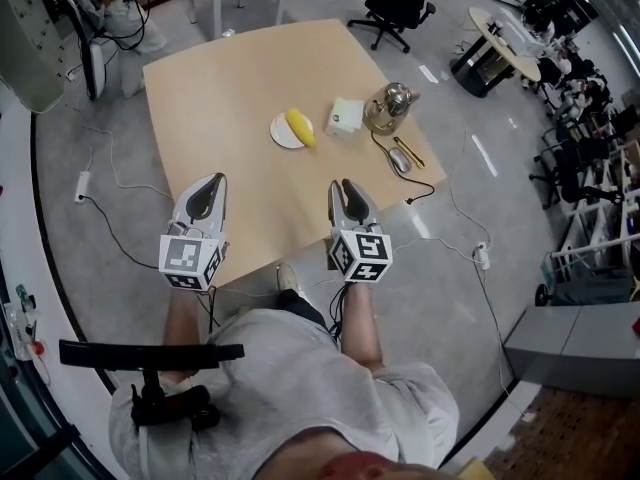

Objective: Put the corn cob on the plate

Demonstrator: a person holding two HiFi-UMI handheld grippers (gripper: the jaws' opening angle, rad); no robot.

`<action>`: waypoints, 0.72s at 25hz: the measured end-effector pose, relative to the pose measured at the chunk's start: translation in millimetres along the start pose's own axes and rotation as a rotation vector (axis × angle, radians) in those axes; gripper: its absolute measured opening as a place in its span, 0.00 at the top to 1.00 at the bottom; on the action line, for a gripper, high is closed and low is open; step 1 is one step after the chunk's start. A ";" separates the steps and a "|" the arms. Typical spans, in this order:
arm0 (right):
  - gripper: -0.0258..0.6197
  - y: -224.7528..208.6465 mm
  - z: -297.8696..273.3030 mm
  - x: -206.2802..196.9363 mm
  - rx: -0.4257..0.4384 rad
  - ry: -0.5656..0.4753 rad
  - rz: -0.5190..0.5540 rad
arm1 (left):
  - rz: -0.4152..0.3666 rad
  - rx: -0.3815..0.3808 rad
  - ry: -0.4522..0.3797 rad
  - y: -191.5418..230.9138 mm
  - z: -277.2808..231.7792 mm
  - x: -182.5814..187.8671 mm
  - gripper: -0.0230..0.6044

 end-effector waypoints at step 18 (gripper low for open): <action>0.88 11.0 29.2 -11.1 -0.013 0.004 0.000 | 0.030 -0.023 0.017 -10.1 16.4 -9.4 0.93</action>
Point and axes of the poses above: the fingertips, and each gripper's own axes: z backward along the fingers, y to its left, x out of its top, the point moved 5 cm from there along z, backward along the fingers, and after that the axes turned 6 degrees about x, right-handed, at the moved point
